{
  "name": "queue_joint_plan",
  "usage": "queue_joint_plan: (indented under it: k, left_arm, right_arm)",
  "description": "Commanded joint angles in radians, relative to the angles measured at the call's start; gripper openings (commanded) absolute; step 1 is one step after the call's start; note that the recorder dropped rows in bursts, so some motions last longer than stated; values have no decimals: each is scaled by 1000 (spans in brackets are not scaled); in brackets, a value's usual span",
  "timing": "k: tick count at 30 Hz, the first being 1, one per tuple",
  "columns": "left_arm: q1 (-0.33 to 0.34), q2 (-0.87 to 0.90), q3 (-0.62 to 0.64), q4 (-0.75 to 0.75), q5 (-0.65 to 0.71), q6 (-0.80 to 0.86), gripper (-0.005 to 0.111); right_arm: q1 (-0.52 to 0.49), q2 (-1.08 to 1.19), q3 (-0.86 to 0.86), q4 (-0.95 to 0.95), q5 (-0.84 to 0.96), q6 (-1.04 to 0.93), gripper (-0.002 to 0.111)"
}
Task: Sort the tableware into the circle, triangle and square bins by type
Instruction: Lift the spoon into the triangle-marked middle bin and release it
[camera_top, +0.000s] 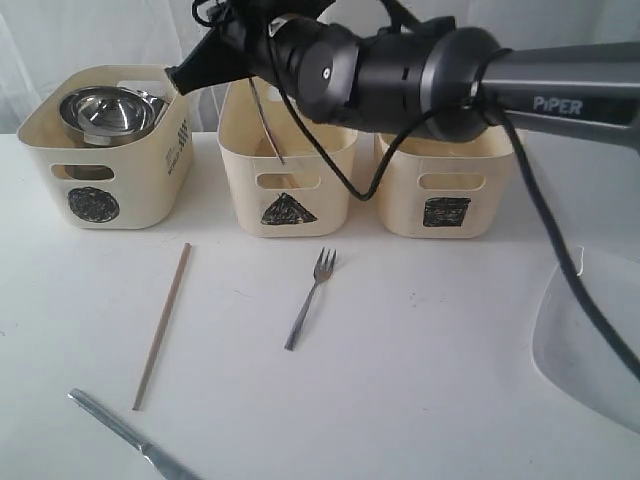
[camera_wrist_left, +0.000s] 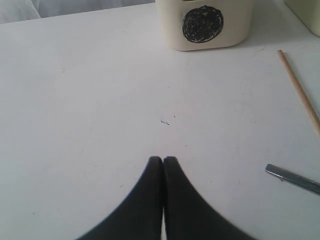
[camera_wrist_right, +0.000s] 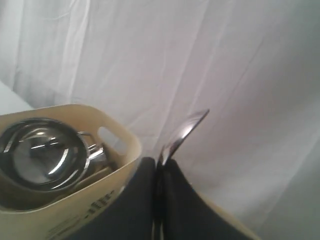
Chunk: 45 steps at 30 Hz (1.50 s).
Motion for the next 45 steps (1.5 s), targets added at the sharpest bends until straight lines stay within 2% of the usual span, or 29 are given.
queue_joint_plan:
  k: [1,6,12,19,26,32,40,45]
  left_arm:
    - [0,-4,4,-6,-3,2,0]
    - [0,-4,4,-6,-3,2,0]
    - [0,-4,4,-6,-3,2,0]
    - [0,-4,4,-6,-3,2,0]
    - [0,-4,4,-6,-3,2,0]
    - [0,-4,4,-6,-3,2,0]
    - [0,-4,4,-6,-3,2,0]
    - [0,-4,4,-6,-3,2,0]
  right_arm:
    - [-3,54,1,-115,-181,-53,0]
    - [-3,126,1,-233,-298,-53,0]
    - [-5,185,1,-230,-407,-53,0]
    - [-13,210,1,-203,-414,-53,0]
    - [-46,212,1,-6,-412,-53,19]
    - [-68,218,1,0,-366,-53,22]
    - [-83,218,1,-3,-347,-53,44]
    - [-83,218,1,-3,-347,-53,47]
